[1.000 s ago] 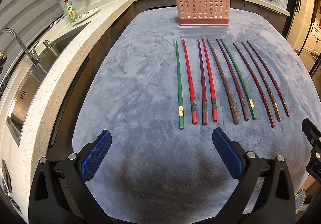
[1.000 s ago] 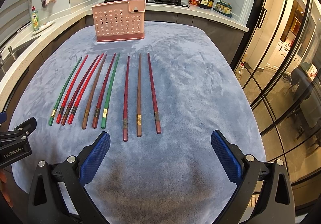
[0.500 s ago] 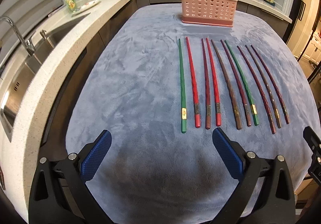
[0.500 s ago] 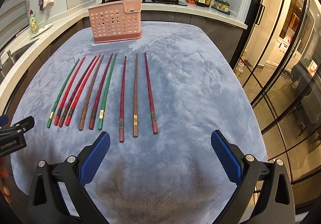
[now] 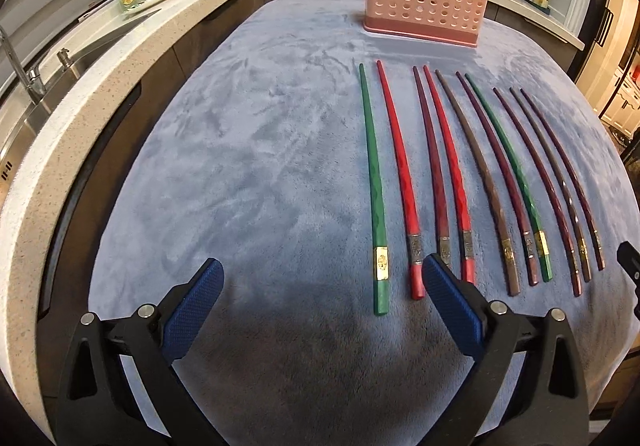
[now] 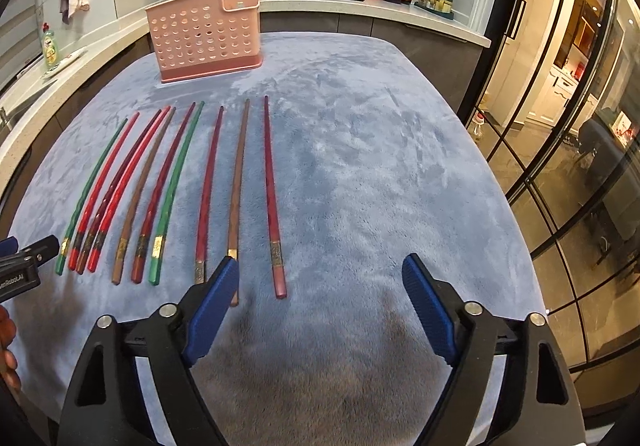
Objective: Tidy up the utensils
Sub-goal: 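Close the left tool on a green chopstick while the right tool grasps a red chopstick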
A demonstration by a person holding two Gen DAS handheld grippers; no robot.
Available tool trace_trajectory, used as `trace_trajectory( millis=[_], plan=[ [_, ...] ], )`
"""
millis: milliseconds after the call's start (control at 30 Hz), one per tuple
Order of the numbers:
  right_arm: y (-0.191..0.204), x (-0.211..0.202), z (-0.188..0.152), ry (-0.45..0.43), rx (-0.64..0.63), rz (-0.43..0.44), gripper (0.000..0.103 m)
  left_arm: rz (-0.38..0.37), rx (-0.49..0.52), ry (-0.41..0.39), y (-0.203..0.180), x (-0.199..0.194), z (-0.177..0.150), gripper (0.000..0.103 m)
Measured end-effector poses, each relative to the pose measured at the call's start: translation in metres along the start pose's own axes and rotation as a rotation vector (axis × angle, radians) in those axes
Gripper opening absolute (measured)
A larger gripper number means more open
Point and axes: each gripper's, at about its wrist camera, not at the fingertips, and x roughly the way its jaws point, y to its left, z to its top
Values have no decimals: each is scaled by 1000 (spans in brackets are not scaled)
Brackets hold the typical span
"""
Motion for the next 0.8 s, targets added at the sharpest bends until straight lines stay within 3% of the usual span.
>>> trace_trajectory(
  millis=[300, 400, 667, 800],
  plan=[
    [9, 31, 3, 53, -24, 32, 51, -11, -1, 43, 1, 22, -1, 80],
    [9, 37, 1, 68, -14, 45, 48, -22, -5, 40, 2, 22, -1, 76],
    [11, 42, 1, 66, -15, 67, 37, -51, 7, 32, -2, 18, -2, 51],
    [11, 42, 0, 63, -15, 77, 32, -77, 4, 34, -1, 15, -2, 31]
  ],
)
